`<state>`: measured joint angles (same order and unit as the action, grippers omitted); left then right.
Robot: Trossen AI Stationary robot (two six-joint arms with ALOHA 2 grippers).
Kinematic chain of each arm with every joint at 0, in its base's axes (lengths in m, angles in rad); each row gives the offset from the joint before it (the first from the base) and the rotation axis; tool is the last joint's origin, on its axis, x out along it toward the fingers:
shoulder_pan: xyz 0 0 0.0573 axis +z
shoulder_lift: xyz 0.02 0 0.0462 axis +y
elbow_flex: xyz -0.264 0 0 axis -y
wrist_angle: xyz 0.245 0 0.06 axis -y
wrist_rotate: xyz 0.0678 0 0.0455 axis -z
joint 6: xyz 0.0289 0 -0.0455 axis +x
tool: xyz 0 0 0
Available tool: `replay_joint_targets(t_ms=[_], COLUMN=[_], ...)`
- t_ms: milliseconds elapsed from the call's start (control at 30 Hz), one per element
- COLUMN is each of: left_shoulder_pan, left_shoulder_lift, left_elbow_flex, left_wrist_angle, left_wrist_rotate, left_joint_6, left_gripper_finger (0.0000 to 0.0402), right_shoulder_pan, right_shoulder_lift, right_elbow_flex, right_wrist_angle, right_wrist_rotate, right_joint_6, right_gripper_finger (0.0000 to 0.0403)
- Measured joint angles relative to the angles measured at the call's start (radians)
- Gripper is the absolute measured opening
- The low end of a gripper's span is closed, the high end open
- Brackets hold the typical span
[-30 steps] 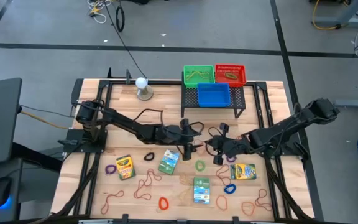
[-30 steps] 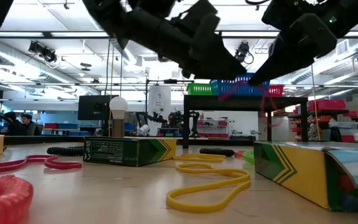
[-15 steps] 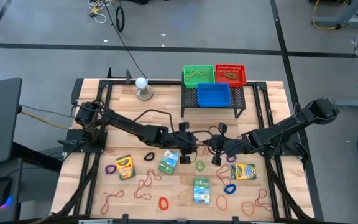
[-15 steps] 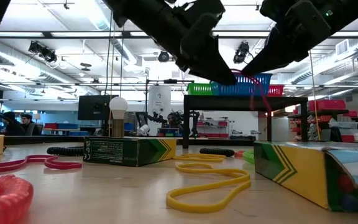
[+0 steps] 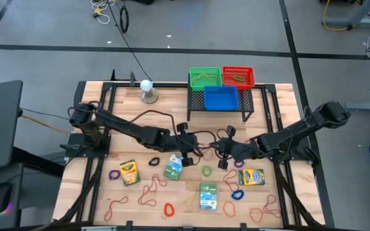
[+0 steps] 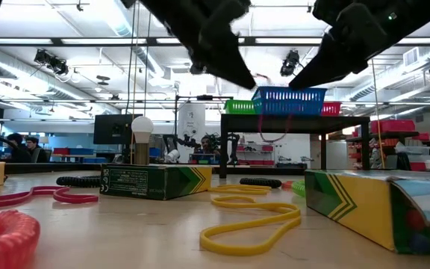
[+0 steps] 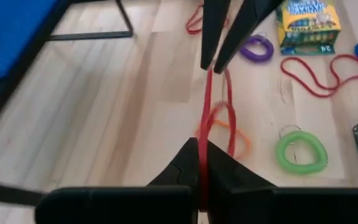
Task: Pick & Place Office Desk Supplies
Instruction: Put the red rubber band into the green bin
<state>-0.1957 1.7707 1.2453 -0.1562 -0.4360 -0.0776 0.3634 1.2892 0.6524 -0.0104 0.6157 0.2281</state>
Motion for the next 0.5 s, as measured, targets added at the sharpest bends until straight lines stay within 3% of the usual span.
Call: replay_joint_targets(t_ms=[133, 233, 500], left_shoulder_pan=[0.02, 0.048, 0.179], left_shoulder_lift=[-0.069, -0.128, -0.263], left_elbow_flex=[0.0, 0.0, 0.002], left_wrist_angle=[-0.013, -0.01, -0.01], left_wrist_rotate=[-0.032, -0.055, -0.068], left_joint_6=[-0.019, -0.042, -0.064], left_gripper_finger=[0.0004, 0.0004, 0.0004], right_shoulder_pan=[0.0, 0.0, 0.0], right_shoulder_lift=[0.0, 0.0, 0.0], right_elbow_flex=[0.0, 0.0, 0.0], right_wrist_angle=[-0.007, -0.009, -0.023], right_wrist_rotate=[0.038, 0.036, 0.034], right_joint_6=[0.018, 0.018, 0.01], right_gripper_finger=[0.0084, 0.009, 0.0018])
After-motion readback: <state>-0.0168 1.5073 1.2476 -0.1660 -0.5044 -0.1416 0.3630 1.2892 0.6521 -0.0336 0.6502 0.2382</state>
